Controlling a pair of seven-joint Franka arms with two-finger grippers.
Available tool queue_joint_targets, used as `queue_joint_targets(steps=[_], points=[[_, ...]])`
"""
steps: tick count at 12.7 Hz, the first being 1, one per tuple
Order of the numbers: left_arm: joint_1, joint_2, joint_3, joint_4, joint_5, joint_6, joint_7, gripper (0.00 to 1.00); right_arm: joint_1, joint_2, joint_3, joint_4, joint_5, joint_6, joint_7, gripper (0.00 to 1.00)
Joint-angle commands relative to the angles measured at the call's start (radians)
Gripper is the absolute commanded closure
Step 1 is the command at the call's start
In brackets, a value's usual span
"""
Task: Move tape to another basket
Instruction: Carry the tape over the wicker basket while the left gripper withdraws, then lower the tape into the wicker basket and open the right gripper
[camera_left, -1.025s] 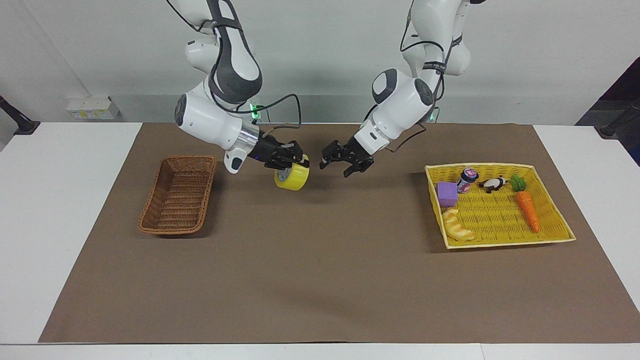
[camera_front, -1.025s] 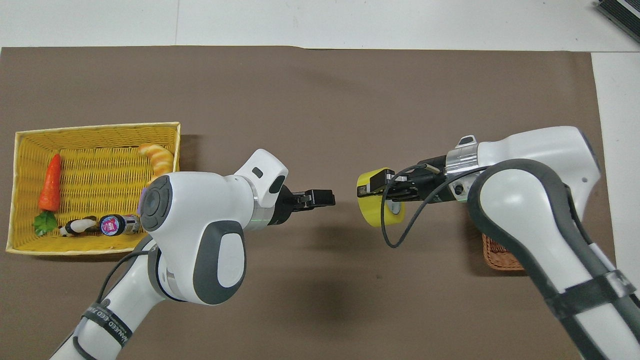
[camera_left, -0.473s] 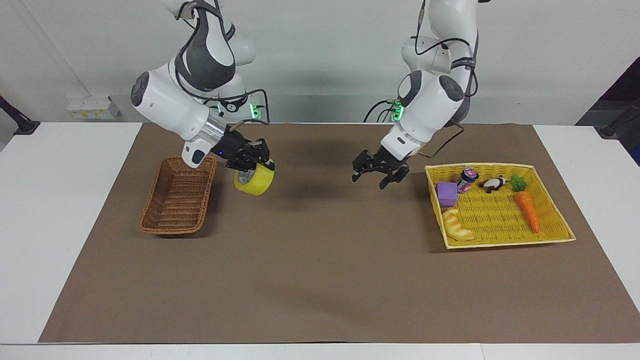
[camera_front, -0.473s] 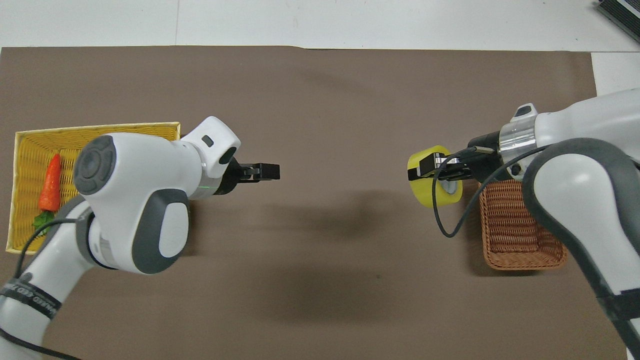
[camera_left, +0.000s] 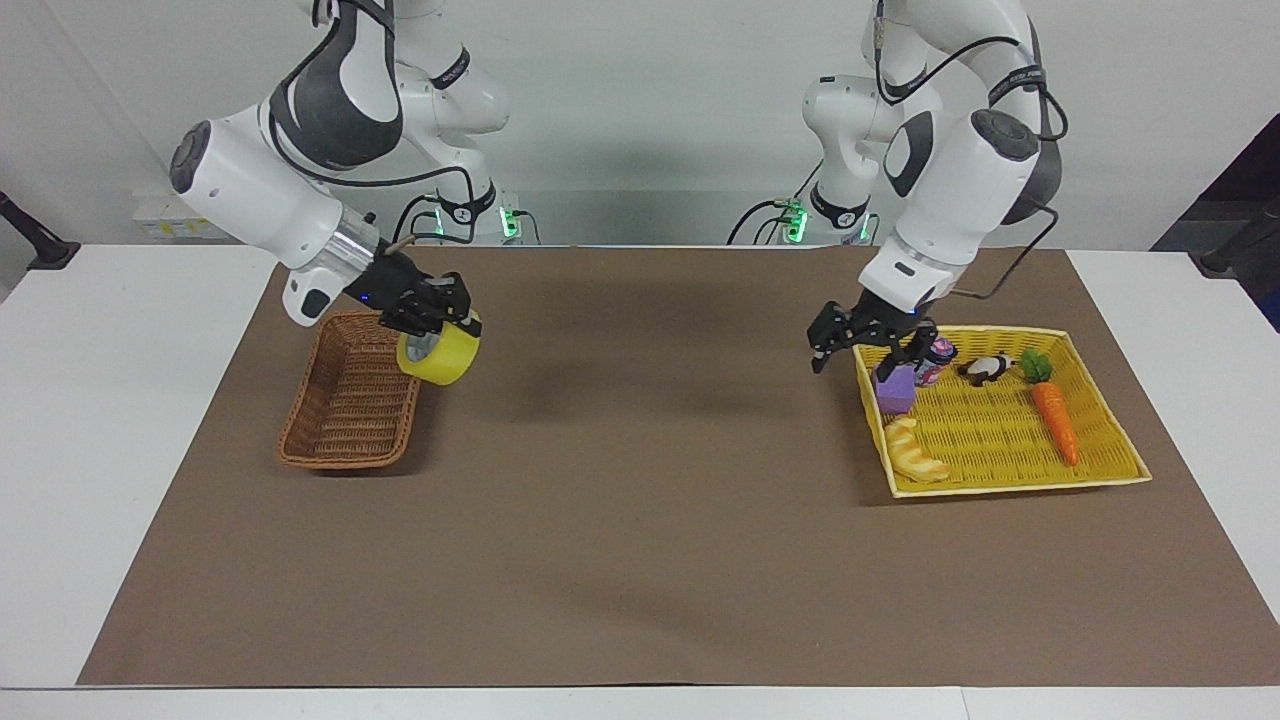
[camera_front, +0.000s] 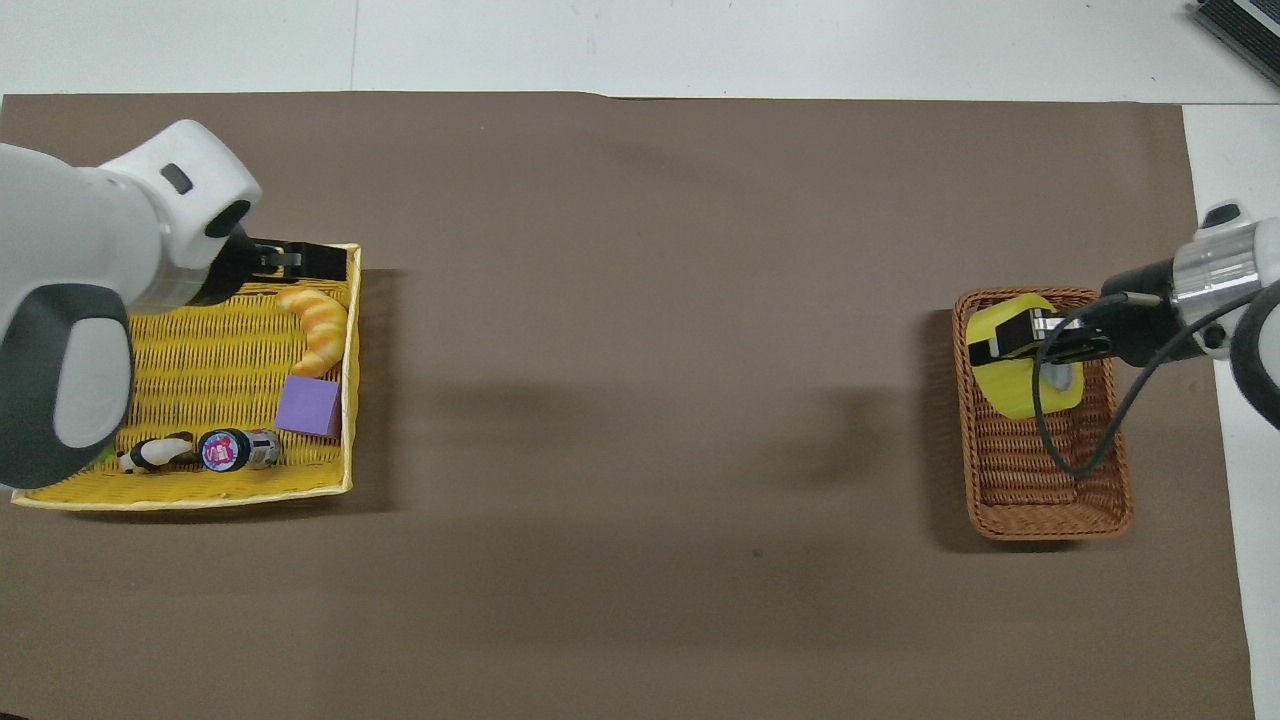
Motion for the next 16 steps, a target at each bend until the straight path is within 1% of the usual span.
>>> queue_joint_targets(steps=[1, 2, 3, 5, 7, 10, 11, 12, 13, 14, 15, 16], points=[[0.077, 0.016, -0.010, 0.145, 0.041, -0.149, 0.128, 0.00, -0.047, -0.045, 0.011, -0.047, -0.128, 0.003, -0.026, 1.00], [0.107, 0.016, -0.010, 0.191, 0.042, -0.189, 0.145, 0.00, -0.050, -0.046, 0.011, -0.062, -0.171, 0.003, -0.023, 1.00], [0.134, 0.016, -0.010, 0.238, 0.042, -0.240, 0.148, 0.00, -0.066, -0.046, 0.012, -0.088, -0.178, 0.013, -0.030, 1.00], [0.145, 0.016, -0.005, 0.324, 0.038, -0.364, 0.177, 0.00, -0.079, -0.046, 0.012, -0.142, -0.178, 0.064, -0.099, 1.00], [0.160, 0.016, -0.001, 0.378, 0.038, -0.447, 0.200, 0.00, -0.085, -0.048, 0.011, -0.203, -0.179, 0.145, -0.119, 1.00], [0.174, -0.004, -0.001, 0.366, 0.027, -0.461, 0.202, 0.00, -0.071, -0.022, 0.014, -0.257, -0.222, 0.219, -0.125, 1.00], [0.174, -0.022, -0.002, 0.348, 0.027, -0.466, 0.202, 0.00, -0.068, -0.006, 0.014, -0.281, -0.230, 0.263, -0.127, 1.00], [0.174, -0.033, -0.002, 0.330, 0.027, -0.467, 0.202, 0.00, -0.068, -0.006, 0.014, -0.325, -0.251, 0.332, -0.124, 1.00], [0.174, -0.048, -0.002, 0.310, 0.027, -0.477, 0.201, 0.00, -0.068, 0.010, 0.014, -0.349, -0.273, 0.387, -0.113, 1.00], [0.174, -0.059, 0.001, 0.300, 0.027, -0.490, 0.201, 0.00, -0.068, 0.044, 0.014, -0.355, -0.273, 0.417, -0.111, 1.00], [0.176, -0.061, 0.001, 0.297, 0.027, -0.509, 0.199, 0.00, -0.068, 0.061, 0.014, -0.355, -0.274, 0.431, -0.107, 1.00], [0.177, -0.062, 0.002, 0.297, 0.027, -0.518, 0.201, 0.00, -0.061, 0.066, 0.014, -0.344, -0.274, 0.416, -0.104, 0.49]])
